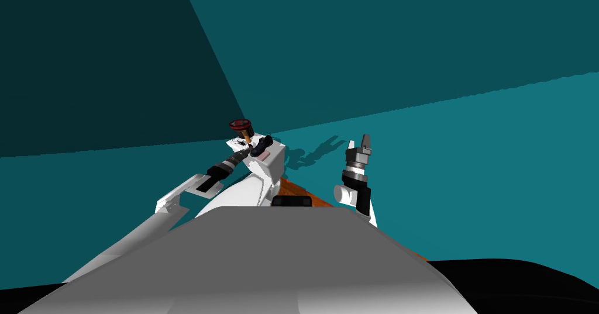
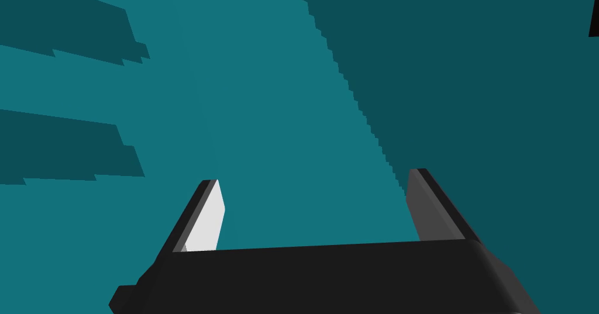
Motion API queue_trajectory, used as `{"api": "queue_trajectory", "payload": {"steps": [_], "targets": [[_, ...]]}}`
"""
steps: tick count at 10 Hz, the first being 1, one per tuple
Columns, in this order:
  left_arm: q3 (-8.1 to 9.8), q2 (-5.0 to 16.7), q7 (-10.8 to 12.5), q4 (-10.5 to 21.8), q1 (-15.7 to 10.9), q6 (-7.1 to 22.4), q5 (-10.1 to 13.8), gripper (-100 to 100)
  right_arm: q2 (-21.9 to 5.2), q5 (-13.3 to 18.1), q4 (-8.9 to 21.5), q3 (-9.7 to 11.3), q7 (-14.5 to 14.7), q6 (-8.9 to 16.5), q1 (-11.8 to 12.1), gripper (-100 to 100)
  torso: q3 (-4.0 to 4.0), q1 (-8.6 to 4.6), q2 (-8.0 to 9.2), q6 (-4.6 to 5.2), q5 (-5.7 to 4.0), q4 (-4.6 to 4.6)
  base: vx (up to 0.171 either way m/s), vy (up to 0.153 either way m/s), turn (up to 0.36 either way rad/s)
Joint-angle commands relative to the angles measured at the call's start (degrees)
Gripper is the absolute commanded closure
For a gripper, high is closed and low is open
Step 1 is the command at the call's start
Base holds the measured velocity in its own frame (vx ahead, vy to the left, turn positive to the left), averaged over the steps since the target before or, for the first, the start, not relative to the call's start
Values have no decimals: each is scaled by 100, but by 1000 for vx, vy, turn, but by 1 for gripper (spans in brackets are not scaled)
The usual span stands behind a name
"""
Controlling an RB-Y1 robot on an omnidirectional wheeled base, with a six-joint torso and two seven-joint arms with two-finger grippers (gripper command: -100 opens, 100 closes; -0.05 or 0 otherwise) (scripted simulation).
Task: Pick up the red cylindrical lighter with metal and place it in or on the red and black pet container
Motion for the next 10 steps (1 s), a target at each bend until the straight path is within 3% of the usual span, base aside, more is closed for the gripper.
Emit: {"api": "queue_trajectory", "payload": {"steps": [1, 2, 6, 8, 10], "targets": [[0, 0, 0, 0, 0, 0, 0, -100, 0, 0, 0, 0, 0, 0, 0, 0, 0, 0, 0, 0, 0, 0, 0, 0, 0], [0, 0, 0, 0, 0, 0, 0, 100, 0, 0, 0, 0, 0, 0, 0, 0, 0, 0, 0, 0, 0, 0, 0, 0, 0], [0, 0, 0, 0, 0, 0, 0, 100, 0, 0, 0, 0, 0, 0, 0, 0, 0, -1, -1, 0, 0, 0, 0, 0, 0], [86, -87, -136, 161, -96, 38, -87, -100, 0, 0, 0, 0, 0, 0, 0, 0, 0, -1, -1, 0, 0, 0, 7, -17, -1], [189, -186, -303, 342, -213, 83, -196, -100, 1, 0, 0, 1, 0, 0, 0, 0, -5, -21, -9, 1, -4, -2, 28, -65, 2]]}}
